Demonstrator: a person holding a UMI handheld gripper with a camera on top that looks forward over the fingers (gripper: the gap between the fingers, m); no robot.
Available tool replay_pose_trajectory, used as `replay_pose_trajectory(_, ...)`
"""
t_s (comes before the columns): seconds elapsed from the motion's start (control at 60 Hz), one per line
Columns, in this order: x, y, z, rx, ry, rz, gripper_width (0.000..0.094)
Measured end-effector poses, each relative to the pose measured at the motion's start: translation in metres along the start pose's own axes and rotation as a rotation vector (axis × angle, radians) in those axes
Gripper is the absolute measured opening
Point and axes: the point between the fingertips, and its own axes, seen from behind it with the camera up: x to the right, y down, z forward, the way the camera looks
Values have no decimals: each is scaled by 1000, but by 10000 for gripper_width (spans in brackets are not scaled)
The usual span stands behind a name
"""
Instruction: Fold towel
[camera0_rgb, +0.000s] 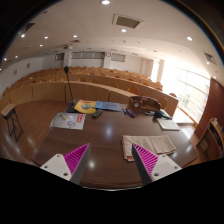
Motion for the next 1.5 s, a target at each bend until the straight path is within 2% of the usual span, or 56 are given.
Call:
replay_pose_trajectory(0.15,16,33,26,-74,3,14,851)
replay_pose_trajectory(0.383,69,84,156,-137,44,13,851)
replay_pose_trajectory(0.717,100,133,294,-205,6,0,833)
replay_pose_trajectory(0.767,98,131,303,-189,-7,11,768)
replay_pose_trajectory(0.867,98,130,310,-181,-24,8,520)
replay_pose_trajectory(0.9,99,130,312,-179,-28,-5,410)
replay_pose_trajectory(0.933,101,130,313,-178,-24,-30,242)
replay_pose_trajectory(0.95,105,130,314,-178,-11,-44,122)
replay_pose_trajectory(0.967,111,128,314,-171,8,-48,59)
replay_pose_trajectory(1.1,107,128,313,-197,-12,-36,39)
replay_pose_trajectory(1.167,93,120,307,-201,-64,-9,33)
replay_pose_trajectory(1.233,77,98,292,-176,-137,17,33)
replay_pose_trajectory(1.35,58,30,258,-72,-271,133,38)
replay_pose_trajectory(1.417,75,-3,248,-18,-293,202,38)
replay_pose_trajectory(1.5,110,-18,252,3,-251,249,40)
